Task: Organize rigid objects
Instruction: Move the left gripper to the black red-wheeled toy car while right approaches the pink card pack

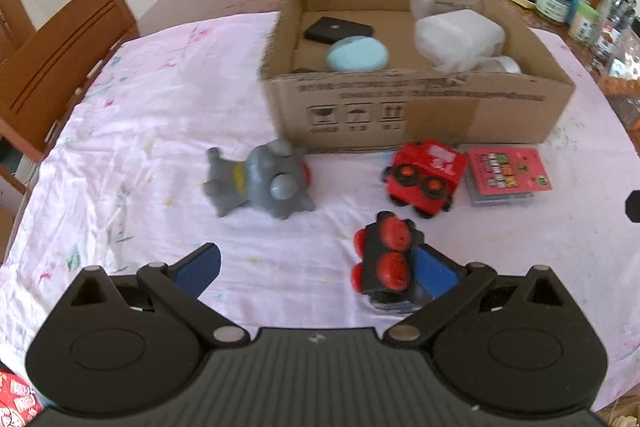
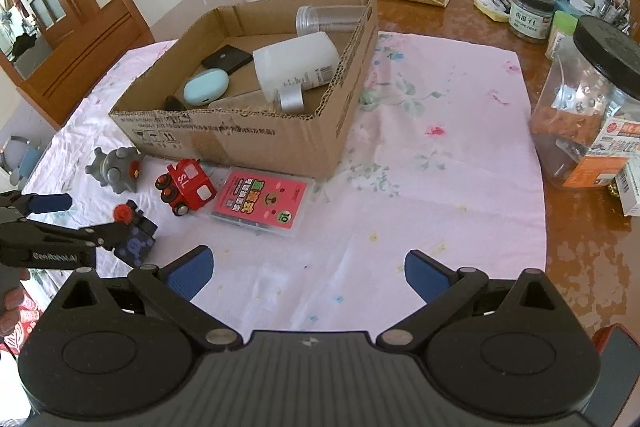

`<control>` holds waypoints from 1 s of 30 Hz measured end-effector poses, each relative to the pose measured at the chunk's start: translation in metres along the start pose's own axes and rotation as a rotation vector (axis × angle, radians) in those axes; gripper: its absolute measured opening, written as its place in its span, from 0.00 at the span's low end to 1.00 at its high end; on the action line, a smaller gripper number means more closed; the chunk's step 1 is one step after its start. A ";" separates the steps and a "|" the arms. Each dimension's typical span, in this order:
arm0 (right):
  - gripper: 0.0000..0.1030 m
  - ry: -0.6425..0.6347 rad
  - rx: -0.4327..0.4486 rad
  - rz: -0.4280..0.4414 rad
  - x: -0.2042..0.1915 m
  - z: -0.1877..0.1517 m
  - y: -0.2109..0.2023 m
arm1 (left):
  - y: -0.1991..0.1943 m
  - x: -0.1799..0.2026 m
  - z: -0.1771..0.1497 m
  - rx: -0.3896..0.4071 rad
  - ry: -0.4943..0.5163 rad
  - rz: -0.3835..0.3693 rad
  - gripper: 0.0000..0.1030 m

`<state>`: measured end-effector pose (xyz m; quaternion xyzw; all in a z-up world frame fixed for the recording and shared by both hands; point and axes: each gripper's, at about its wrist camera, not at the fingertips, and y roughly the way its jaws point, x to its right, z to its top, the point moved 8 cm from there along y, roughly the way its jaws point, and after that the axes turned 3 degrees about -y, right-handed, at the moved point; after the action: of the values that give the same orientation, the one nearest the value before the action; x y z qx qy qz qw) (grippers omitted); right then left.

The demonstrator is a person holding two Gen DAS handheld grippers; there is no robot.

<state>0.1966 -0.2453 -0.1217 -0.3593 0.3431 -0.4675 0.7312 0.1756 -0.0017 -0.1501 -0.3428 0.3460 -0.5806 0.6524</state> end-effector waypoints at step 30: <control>1.00 0.004 -0.017 -0.124 -0.054 0.015 0.088 | 0.028 -0.057 -0.035 -0.033 -0.001 -0.091 0.99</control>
<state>0.2295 -0.1651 -0.1796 -0.3854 0.3254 -0.5096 0.6970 0.1558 0.0558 -0.1896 -0.3692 0.3394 -0.6038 0.6197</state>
